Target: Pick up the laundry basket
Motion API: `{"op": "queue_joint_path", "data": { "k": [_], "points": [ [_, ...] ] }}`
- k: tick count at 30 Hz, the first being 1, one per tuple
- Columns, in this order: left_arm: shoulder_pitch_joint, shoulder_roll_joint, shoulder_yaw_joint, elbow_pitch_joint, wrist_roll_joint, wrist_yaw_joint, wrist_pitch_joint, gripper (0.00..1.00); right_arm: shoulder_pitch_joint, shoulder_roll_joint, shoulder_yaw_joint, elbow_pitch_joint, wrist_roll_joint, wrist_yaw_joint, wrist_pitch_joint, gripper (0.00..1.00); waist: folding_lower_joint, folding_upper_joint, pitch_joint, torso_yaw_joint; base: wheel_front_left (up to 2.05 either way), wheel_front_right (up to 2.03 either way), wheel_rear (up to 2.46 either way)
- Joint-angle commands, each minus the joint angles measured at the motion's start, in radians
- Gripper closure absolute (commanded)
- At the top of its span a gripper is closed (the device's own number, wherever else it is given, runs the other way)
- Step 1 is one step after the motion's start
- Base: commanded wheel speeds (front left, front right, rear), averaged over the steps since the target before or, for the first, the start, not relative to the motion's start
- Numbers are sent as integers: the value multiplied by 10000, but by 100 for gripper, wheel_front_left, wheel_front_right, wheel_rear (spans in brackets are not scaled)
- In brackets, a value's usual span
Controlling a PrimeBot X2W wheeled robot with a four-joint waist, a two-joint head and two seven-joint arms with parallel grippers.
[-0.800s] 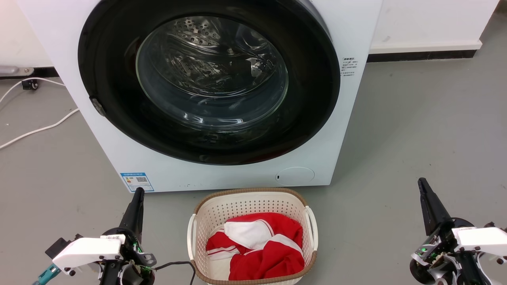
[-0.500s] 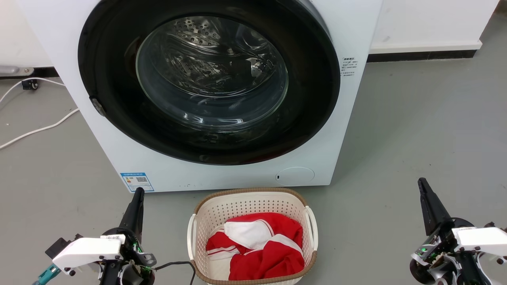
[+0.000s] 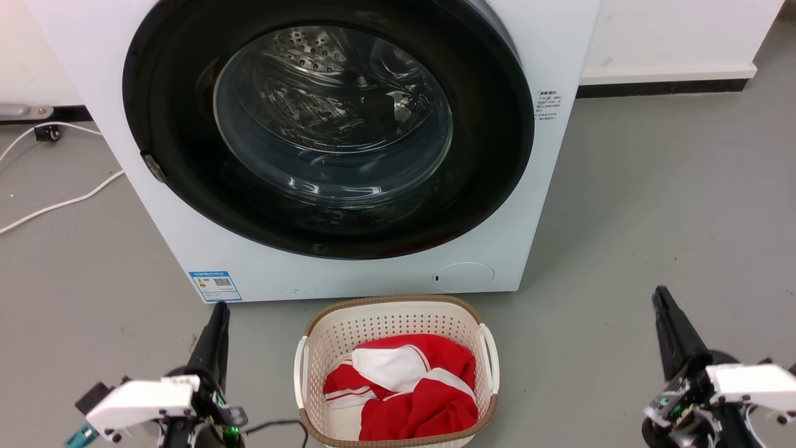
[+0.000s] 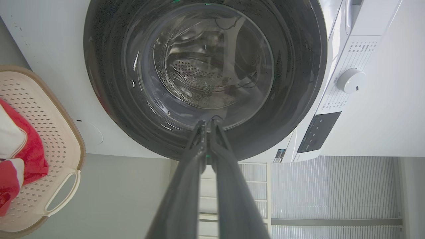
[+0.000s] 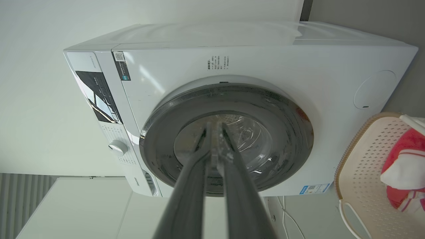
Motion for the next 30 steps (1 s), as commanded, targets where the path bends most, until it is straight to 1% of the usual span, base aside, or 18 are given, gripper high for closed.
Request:
{"op": "queue_joint_path", "data": {
  "k": [1, 4, 8, 15, 30],
  "points": [
    [35, -8, -14, 36, 2, 2, -17, 0, 41, 4, 16, 54, -8, -2, -15, 0, 0, 0, 0, 0, 0, 0, 0],
    [138, -20, -63, 39, 61, 4, -126, 0, 138, 12, 78, 108, -90, -2, -126, 0, 0, 0, 3, 1, 0, 0, 0],
    [177, -18, -64, -110, 513, 4, -333, 0, 170, 10, 113, 32, -535, -2, -334, 0, 0, 0, 9, 3, 0, 0, 0],
    [204, -15, -82, -553, 1791, 95, -674, 0, 240, 7, 132, -421, -2073, -2, -673, 0, 0, 0, 28, 7, 0, 0, 0],
    [437, -8, -655, -1380, 4760, 673, -1315, 0, 477, 0, 546, -1348, -5616, -2, -1314, 0, 0, 0, 44, 19, 0, 0, 0]
  ]
}}
